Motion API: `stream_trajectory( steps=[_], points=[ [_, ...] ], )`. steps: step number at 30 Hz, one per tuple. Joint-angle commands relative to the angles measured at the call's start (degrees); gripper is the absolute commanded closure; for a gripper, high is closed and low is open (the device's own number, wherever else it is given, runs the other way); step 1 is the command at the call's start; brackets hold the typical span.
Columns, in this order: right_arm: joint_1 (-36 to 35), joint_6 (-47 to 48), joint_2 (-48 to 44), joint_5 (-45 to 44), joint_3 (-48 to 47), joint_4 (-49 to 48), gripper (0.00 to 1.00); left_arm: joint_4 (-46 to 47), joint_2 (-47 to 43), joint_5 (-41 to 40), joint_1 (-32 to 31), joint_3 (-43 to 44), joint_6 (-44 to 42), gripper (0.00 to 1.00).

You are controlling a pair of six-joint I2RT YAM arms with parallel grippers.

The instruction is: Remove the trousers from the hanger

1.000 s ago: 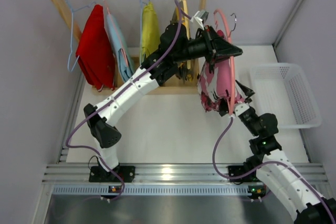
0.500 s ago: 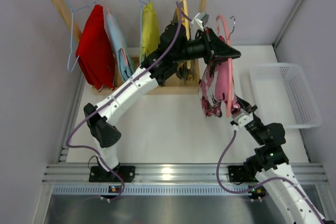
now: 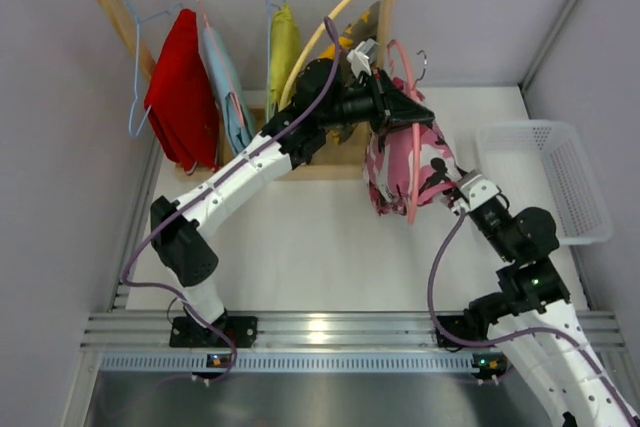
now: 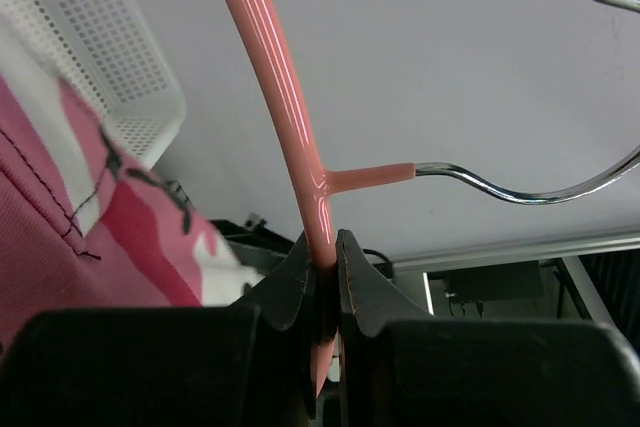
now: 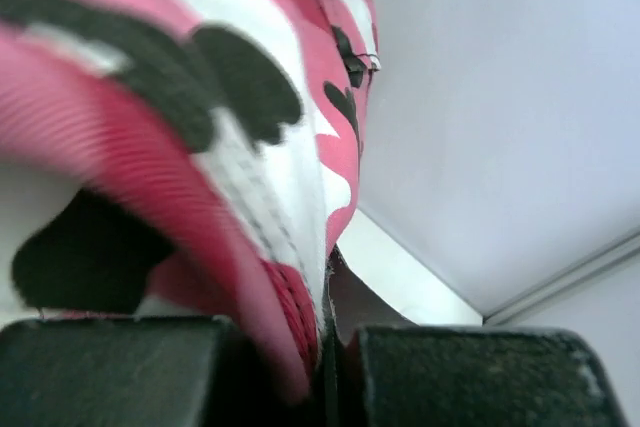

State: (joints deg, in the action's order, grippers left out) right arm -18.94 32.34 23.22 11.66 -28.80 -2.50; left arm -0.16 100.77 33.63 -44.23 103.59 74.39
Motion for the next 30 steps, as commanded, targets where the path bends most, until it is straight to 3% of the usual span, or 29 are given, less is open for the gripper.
stream_trajectory(
  steps=[1,14,30],
  points=[
    [0.13,-6.84,0.41,-2.16,-11.07,-0.94,1.00,10.27,-5.06,0.30,0.11,-0.93,-3.72,1.00],
    [0.13,-17.65,7.80,-9.10,-35.09,8.30,1.00,11.50,-8.22,2.05,-0.77,-7.96,-8.03,1.00],
    [0.13,-16.34,14.65,-15.79,-52.40,5.49,1.00,15.98,-13.32,5.31,-0.86,-24.30,-11.11,1.00]
  ],
)
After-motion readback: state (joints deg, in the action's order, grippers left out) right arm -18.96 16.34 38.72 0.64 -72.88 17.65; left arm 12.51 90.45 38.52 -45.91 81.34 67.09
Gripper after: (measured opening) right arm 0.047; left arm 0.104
